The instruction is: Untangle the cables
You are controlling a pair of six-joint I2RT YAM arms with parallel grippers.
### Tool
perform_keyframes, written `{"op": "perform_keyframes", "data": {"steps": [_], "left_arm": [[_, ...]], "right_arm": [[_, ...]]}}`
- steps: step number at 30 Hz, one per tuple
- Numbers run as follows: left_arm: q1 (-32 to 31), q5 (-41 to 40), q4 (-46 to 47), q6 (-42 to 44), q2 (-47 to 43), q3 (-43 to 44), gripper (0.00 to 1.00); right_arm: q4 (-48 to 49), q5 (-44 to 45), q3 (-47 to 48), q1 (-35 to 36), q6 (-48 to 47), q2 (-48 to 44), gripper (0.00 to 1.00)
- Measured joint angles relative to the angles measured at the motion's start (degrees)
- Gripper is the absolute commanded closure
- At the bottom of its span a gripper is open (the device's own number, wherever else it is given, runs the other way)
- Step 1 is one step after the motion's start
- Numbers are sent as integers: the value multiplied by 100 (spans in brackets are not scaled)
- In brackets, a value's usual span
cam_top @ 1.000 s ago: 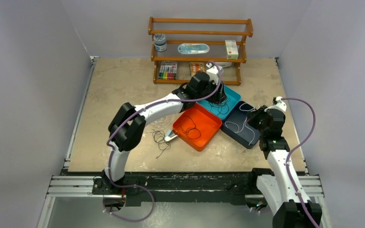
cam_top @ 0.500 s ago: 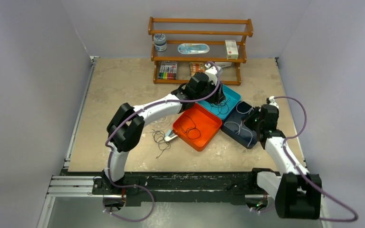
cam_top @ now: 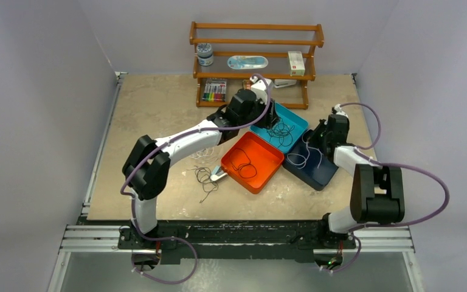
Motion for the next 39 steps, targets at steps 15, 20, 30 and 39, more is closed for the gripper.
{"op": "perform_keyframes", "data": {"steps": [15,20,30,39], "left_arm": [[81,-157,-33,-2,-568,-682,57],[109,-245,-57,-4,-876,-892,57],[146,-573,-116,-33,-1381,-1451,57],[374,-1034,-365,-262,-1937,-2223,56]], "right_arm": [[256,201,-337,0,-286,-374,53],[-48,529,-348,0,-245,-1331,50],[-560,1010,-308,0,-258,-2201,55],[-605,643,-304,0,-468,-1818,55]]}}
